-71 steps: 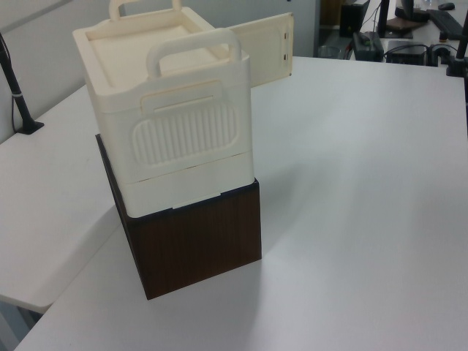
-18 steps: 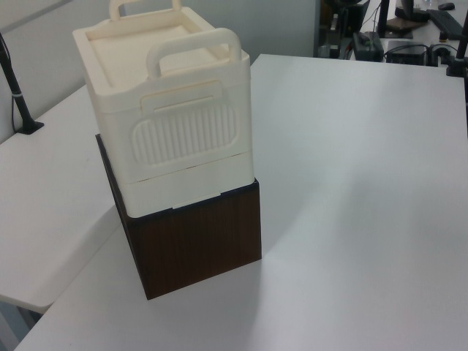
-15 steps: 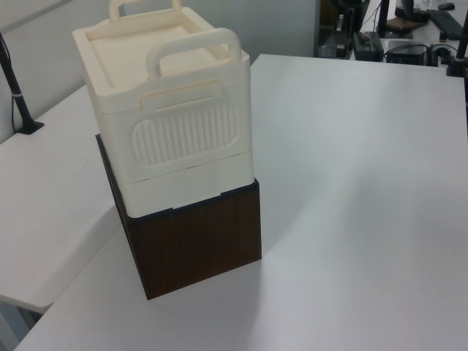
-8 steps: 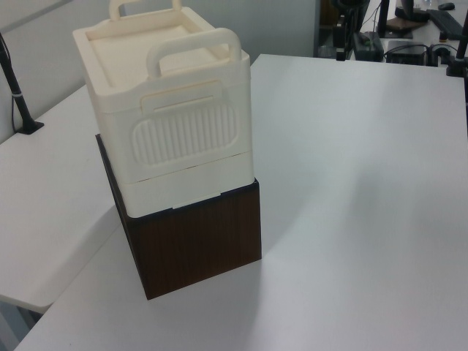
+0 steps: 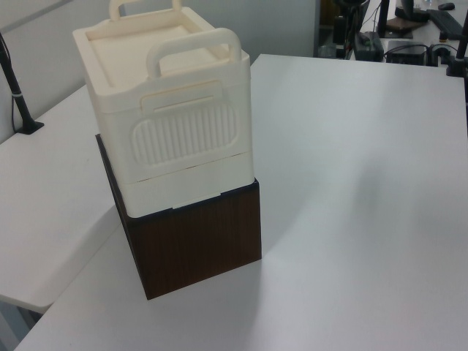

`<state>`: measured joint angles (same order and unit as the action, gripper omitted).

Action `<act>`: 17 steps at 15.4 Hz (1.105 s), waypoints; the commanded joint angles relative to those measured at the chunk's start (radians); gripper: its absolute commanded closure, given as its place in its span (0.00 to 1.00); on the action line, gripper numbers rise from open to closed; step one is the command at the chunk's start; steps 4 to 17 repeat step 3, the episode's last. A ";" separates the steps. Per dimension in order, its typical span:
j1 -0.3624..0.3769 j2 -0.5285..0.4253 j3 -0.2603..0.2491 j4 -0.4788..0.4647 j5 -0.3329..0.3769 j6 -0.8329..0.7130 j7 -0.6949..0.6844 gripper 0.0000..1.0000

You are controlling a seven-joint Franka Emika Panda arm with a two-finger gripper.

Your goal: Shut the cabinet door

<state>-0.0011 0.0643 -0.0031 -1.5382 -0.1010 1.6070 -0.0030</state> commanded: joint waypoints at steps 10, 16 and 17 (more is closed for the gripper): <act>-0.007 -0.026 0.000 -0.017 -0.009 -0.039 -0.026 0.00; -0.007 -0.026 0.000 -0.017 -0.009 -0.039 -0.026 0.00; -0.007 -0.026 0.000 -0.017 -0.009 -0.039 -0.026 0.00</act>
